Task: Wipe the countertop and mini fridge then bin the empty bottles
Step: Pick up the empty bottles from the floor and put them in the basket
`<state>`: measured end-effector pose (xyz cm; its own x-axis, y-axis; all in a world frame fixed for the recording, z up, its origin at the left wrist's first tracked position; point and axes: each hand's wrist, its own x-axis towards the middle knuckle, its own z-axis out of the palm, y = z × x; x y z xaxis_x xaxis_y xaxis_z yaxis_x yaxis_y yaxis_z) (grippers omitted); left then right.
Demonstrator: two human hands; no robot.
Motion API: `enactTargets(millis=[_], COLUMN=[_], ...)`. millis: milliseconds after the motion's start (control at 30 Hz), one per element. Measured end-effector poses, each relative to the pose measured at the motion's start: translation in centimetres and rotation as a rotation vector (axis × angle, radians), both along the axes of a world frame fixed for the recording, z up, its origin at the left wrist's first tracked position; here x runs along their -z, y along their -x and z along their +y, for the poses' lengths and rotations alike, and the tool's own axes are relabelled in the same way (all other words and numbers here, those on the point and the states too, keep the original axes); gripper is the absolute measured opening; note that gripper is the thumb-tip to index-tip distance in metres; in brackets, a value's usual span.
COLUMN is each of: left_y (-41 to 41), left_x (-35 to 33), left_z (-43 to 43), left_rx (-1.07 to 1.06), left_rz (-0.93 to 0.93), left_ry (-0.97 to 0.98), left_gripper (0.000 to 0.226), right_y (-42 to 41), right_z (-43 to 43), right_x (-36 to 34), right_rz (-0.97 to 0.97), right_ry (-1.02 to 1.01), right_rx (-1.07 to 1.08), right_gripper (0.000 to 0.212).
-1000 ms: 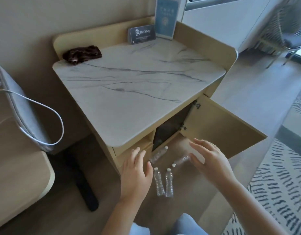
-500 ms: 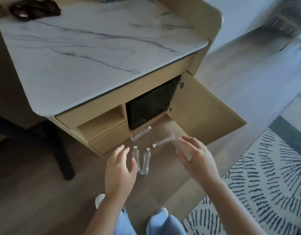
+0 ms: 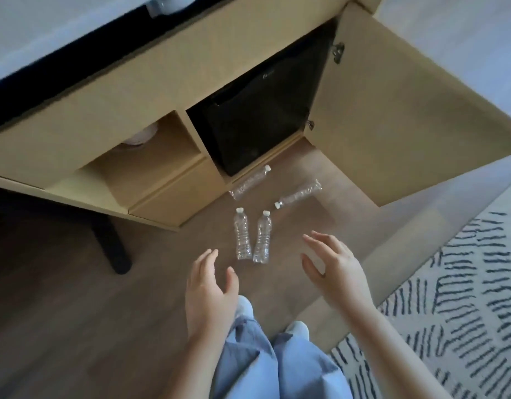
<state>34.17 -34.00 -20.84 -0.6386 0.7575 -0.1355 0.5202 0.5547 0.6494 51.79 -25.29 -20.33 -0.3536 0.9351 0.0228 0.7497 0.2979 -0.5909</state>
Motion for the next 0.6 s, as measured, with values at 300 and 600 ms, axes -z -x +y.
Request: enactTargets(millis=[300, 600], left_y=[0.7, 0.9], left_x=[19.3, 37.8], left_z=[1.1, 0.8], left_rx=[0.049, 0.020], left_rz=[-0.045, -0.101], left_ry=[0.154, 0.329], left_gripper=[0.044, 0.055], right_y=[2.1, 3.6], right_z=[-1.5, -3.5], right_x=[20.6, 40.4], right_rz=[0.007, 0.022], right_ry=[0.208, 0.490], right_rx=[0.097, 0.223], right_gripper=[0.038, 0.040])
